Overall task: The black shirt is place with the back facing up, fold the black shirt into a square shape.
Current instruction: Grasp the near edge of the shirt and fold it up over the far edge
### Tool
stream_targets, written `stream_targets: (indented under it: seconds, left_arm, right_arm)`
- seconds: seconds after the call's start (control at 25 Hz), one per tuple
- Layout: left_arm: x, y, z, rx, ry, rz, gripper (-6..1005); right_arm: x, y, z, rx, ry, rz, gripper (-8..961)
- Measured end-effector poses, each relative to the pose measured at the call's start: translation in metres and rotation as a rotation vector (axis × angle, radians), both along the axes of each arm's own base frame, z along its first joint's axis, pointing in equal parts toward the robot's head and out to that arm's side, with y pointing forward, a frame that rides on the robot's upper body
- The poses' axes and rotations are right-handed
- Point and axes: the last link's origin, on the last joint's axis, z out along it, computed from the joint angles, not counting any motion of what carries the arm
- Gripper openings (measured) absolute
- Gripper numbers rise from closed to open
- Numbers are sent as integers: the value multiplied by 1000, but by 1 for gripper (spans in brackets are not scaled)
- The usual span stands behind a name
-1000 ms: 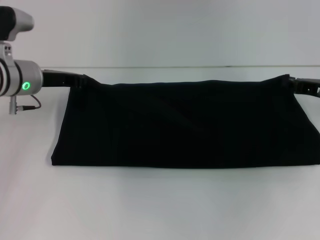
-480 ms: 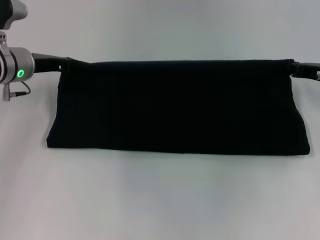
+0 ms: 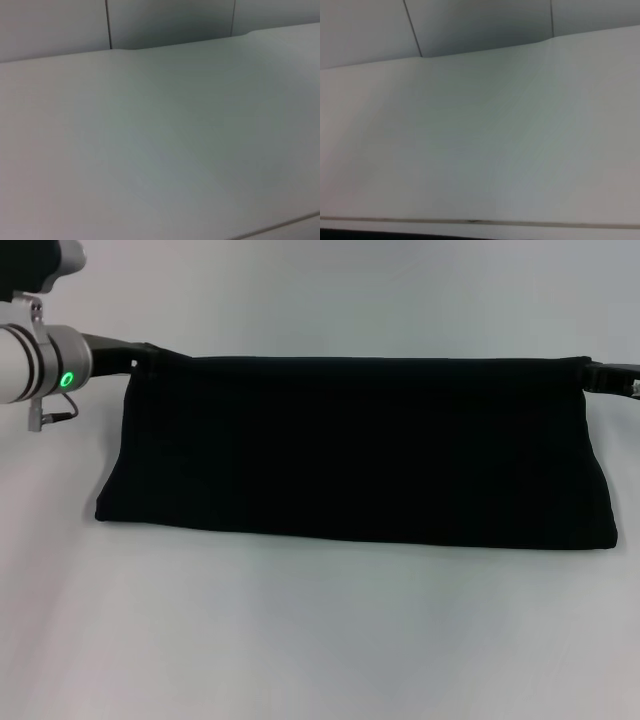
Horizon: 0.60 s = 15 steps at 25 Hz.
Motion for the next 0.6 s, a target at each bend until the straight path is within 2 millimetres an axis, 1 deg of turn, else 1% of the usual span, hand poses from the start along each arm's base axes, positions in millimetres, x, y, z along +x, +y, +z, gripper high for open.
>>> stream_targets:
  seconds: [0.32,0.6]
  left_arm:
    - [-1,0,-2,2,1,6,-1]
    - [-4,-1,-9,38,5,24,-2]
  right_arm:
    - [-1,1,-3,-3,-2,0,94]
    - [-3,0,-7,-13,-2,1,148]
